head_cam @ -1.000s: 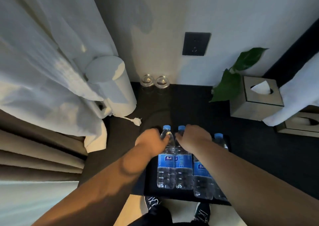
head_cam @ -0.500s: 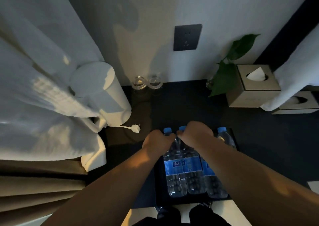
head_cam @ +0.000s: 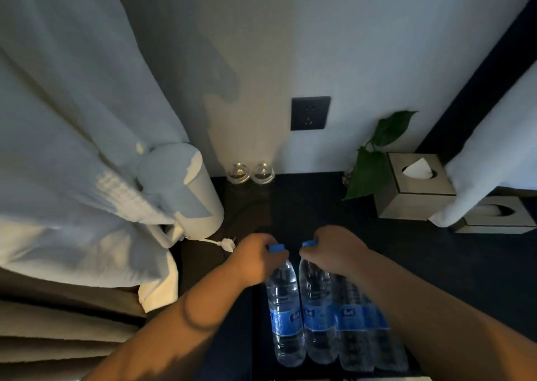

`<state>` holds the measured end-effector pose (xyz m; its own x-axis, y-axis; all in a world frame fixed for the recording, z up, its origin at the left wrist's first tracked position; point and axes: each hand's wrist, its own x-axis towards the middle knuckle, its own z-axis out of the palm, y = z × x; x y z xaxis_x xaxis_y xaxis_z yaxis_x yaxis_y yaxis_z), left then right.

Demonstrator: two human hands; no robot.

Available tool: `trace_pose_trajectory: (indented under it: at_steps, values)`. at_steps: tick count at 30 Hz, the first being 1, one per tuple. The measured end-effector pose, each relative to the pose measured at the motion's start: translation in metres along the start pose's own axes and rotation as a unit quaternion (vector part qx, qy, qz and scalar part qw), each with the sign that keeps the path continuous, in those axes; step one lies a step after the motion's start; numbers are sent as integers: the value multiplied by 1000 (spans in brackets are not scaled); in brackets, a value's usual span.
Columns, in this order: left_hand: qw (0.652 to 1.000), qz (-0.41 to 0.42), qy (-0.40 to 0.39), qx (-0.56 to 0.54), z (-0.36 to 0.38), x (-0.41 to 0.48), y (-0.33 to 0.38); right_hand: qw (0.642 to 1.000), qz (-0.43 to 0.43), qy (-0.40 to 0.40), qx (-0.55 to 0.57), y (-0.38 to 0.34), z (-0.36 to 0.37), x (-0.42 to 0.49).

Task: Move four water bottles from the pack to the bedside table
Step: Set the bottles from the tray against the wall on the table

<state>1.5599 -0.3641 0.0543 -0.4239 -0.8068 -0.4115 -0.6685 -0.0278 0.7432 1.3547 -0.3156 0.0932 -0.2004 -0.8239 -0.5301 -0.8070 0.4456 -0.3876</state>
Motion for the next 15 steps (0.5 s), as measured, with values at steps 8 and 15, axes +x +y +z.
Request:
trace_pose_trajectory:
  at_steps: [8,15]
  values:
    - [995,40,64,72,-19,-18,42,995,-75,21,68,-7,-26,-21]
    - [979,49,140,142,-34,-26,72,982,-167,72,-41,-19,-40,-36]
